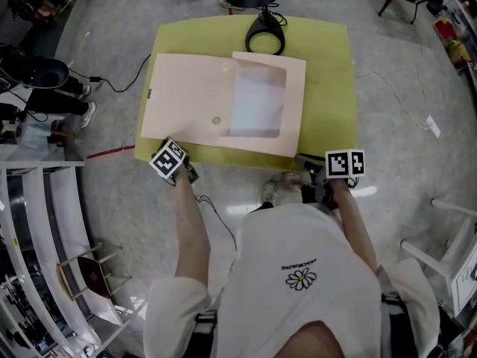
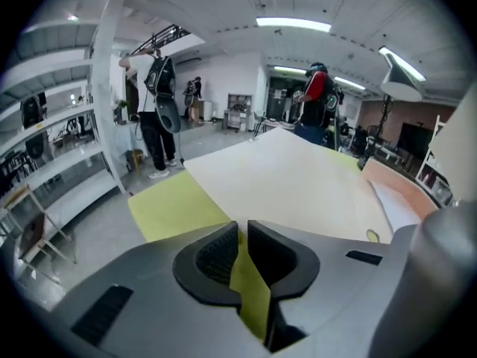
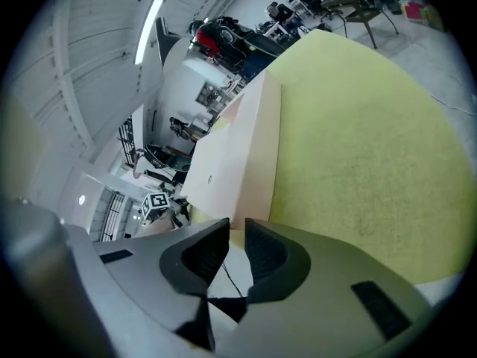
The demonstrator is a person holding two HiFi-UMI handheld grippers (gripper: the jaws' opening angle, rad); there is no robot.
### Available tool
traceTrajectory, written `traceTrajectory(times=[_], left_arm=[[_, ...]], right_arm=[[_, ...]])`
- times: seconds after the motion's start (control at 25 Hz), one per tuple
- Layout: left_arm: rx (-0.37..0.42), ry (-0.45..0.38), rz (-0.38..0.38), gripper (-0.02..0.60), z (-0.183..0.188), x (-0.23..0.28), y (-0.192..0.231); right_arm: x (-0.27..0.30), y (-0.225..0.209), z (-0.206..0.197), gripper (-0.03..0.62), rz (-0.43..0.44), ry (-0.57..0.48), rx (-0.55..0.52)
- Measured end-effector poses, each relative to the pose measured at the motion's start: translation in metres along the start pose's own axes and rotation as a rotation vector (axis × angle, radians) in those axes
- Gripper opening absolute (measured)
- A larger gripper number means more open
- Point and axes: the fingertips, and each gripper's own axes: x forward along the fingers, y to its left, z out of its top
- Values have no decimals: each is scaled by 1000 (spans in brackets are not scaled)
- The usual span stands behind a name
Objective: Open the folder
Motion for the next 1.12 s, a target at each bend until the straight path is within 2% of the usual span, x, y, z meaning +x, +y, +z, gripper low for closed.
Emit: traceTrajectory(times=[0.08,0.2,0.28,0.48,0.56,0.64,0.72,0.92,1.12], left_arm=[[97,24,42,14,-1,0,0],[343,75,80,14,-5,2,-3],[387,75,71,14,-7,5,-7],[365,95,79,14,-8,4,-7],[339,108,79,14,-10,2,-6],[289,87,72,14,-7,-3,-7],[247,25,64,14,6,-15,-10],[192,-111,18,14,38,-58,-22],[99,-292,-86,14,85,-114,-45]], right_arm=[[-2,1,0,61,9,-5,12],[-3,3,-1,60,18,-13,25],[-2,3,0,58,17,-13,17],[-2,7,0,41,10,-14,-13],[-2,9,0,26,-13,-6,-63],[-4,13,4,21,-55,-2,-144],[-7,18,18,17,-78,-19,-218],[-25,45,77,17,-53,-133,-325],[-55,85,140,17,-80,-306,-508]])
